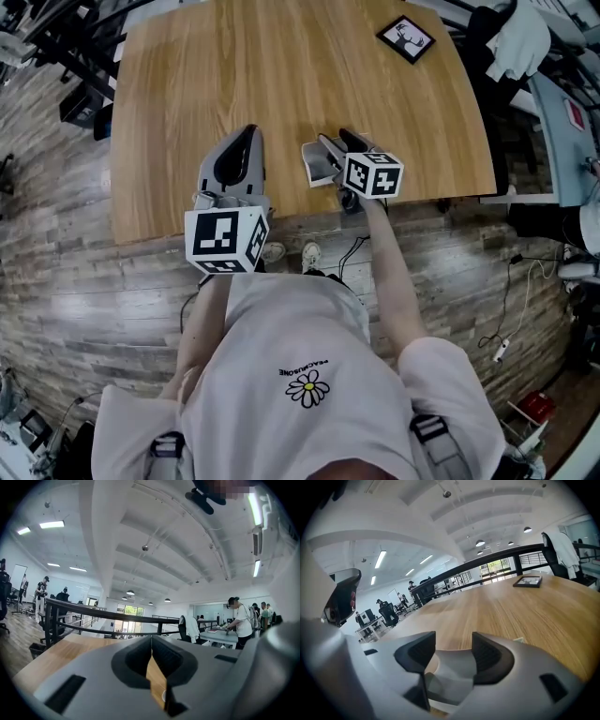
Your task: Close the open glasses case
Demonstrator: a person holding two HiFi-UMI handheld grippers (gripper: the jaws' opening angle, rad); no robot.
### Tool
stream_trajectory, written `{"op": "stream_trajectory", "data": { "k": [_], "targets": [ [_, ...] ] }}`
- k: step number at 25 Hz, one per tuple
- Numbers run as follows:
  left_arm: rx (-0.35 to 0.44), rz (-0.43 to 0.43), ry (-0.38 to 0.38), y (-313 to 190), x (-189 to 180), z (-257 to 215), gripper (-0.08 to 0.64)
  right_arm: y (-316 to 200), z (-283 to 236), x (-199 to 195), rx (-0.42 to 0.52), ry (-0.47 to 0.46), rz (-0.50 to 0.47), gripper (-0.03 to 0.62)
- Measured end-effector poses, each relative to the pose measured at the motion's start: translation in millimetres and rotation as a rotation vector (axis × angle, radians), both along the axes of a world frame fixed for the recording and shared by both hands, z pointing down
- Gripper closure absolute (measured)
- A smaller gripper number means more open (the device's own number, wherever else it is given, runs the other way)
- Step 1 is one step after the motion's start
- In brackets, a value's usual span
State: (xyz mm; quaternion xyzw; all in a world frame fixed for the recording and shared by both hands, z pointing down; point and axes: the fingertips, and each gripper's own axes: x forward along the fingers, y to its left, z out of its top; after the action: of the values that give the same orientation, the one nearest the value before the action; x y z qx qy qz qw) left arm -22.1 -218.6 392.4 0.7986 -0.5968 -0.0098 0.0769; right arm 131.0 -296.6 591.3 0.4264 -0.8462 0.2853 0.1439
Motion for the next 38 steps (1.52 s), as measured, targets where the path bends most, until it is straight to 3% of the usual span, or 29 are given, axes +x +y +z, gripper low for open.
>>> {"op": "stream_trajectory", "data": {
  "k": [26, 38],
  "targets": [
    [0.004, 0.026, 0.016, 3.5, 4.3, 1.9, 0.543, 34.2, 0.0, 5.3, 0.023, 0.088, -0.011, 0.379],
    [0.008, 0.072, 0.021, 1.6, 22.2, 3.8, 0.543, 66.6, 5.8, 16.8, 0.007, 0.067, 0.022, 0.379]
  ]
}}
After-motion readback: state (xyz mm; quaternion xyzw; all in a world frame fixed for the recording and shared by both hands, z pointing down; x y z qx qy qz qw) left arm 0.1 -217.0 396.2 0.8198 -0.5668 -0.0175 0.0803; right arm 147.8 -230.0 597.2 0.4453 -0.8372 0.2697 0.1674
